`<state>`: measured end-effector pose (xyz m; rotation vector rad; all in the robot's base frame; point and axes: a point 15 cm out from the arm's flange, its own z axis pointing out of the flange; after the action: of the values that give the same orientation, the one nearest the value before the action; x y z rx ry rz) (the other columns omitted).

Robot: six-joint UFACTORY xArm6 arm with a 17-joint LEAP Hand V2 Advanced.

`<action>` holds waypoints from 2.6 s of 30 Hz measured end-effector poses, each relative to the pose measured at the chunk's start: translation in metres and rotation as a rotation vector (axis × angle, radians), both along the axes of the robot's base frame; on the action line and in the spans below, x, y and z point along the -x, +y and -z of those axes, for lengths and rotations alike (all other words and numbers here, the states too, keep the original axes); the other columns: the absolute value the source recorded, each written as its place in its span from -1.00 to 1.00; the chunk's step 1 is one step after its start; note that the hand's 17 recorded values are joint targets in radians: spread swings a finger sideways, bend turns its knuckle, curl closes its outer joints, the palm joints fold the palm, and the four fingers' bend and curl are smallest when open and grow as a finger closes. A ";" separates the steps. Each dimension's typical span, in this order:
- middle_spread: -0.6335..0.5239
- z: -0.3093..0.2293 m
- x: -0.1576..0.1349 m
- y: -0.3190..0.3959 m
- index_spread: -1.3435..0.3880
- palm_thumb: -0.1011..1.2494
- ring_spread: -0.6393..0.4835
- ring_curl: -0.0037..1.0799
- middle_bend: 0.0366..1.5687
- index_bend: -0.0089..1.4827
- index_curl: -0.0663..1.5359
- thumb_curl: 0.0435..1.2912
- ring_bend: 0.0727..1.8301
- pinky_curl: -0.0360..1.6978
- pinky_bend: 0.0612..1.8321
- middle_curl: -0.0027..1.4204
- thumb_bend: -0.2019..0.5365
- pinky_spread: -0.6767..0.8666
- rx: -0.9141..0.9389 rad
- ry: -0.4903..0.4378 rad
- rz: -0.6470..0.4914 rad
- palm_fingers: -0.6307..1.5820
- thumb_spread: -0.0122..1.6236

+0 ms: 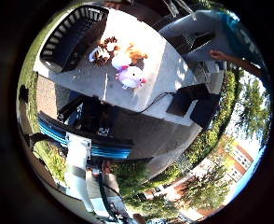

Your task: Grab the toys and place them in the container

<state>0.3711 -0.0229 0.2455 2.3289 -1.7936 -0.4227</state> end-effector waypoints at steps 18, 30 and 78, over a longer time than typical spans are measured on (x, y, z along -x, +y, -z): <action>0.17 0.119 -0.026 -0.139 0.34 0.30 0.62 -0.38 -0.85 -0.77 -0.49 -0.41 -0.83 -0.65 -0.69 -0.60 -0.56 0.43 0.071 0.043 0.221 -0.33 0.50; 0.22 0.232 -0.023 -0.162 0.37 0.19 0.63 -0.37 -0.84 -0.75 -0.53 -0.44 -0.78 -0.64 -0.63 -0.59 -0.52 0.43 0.073 0.086 0.286 -0.35 0.45; -0.38 0.009 -0.012 -0.068 -0.59 0.59 -0.13 0.73 0.48 0.07 -0.71 0.02 0.48 0.13 0.56 0.53 -0.49 0.09 0.110 0.059 0.066 0.32 0.41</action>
<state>0.3828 -0.0912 0.2367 2.1668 -1.8219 -0.3881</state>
